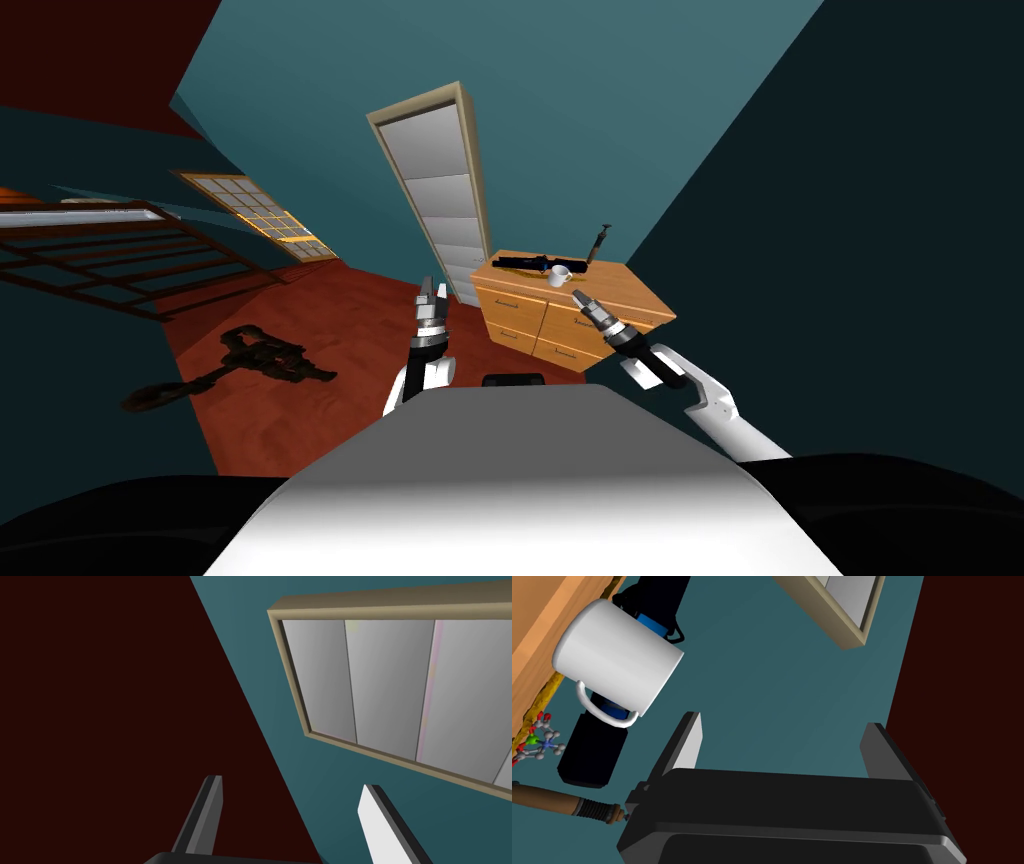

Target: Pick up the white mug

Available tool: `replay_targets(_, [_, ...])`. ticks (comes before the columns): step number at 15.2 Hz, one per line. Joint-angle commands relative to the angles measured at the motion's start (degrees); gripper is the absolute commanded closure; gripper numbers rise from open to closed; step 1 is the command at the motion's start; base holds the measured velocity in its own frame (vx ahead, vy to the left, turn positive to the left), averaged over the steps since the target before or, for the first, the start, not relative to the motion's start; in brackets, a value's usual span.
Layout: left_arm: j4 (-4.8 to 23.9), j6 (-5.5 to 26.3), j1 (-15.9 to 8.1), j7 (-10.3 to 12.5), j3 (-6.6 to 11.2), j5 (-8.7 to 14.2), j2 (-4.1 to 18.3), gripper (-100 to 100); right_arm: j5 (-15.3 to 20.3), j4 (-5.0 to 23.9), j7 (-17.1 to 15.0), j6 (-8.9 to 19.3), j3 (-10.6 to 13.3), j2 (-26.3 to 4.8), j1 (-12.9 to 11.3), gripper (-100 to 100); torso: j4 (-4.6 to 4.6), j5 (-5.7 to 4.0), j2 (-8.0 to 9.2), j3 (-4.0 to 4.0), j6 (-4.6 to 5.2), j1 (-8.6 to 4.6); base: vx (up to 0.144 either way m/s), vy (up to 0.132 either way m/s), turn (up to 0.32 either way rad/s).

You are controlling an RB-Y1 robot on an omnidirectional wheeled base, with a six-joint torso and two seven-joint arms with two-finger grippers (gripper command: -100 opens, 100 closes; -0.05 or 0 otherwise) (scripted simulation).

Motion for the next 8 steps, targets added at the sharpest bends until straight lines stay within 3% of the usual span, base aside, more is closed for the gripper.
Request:
replay_targets(1, [0.0,0.0,0.0,0.0,0.0,0.0,0.0,0,-0.3,0.7,-0.2,0.1,0.2,-2.9,-0.3,-100,0.0,0.0,0.0,0.0,0.0,0.0,-0.008,-0.027,0.116])
replay_targets(8, [0.0,0.0,0.0,0.0,0.0,0.0,0.0,0,-1.2,2.4,-0.8,0.6,0.7,-11.6,-1.0,-100,0.0,-0.01,-0.01,0.0,0.03,0.0,-0.007,-0.022,0.06])
